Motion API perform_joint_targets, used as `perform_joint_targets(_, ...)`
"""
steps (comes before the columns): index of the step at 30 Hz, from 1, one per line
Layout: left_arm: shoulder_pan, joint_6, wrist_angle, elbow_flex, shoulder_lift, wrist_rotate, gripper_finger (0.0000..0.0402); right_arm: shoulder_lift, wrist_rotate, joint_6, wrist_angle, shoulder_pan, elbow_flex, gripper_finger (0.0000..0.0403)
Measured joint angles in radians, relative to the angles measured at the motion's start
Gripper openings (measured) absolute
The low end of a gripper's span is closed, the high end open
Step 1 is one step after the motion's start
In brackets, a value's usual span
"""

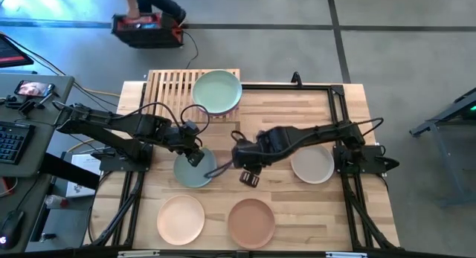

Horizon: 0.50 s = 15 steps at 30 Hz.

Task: Place and stack plates onto a shelf
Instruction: Put the blue plate on the shelf

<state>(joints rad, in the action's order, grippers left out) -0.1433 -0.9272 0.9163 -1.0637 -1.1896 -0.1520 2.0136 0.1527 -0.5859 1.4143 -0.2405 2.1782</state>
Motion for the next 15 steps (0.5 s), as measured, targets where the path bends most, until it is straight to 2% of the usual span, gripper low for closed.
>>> perform_joint_targets(6,-0.014,-0.039,0.067,0.000,0.000,0.017,0.0097,0.000,0.057,-0.091,-0.001,-0.064,-0.001,0.0107)
perform_joint_targets(11,-0.055,-0.089,0.168,0.000,0.000,0.018,0.0097,0.000,0.059,-0.154,-0.004,-0.101,-0.001,0.0107)
perform_joint_targets(15,-0.099,-0.162,0.189,0.000,0.000,0.011,0.0097,0.000,0.061,-0.190,-0.004,-0.122,-0.001,0.0107)
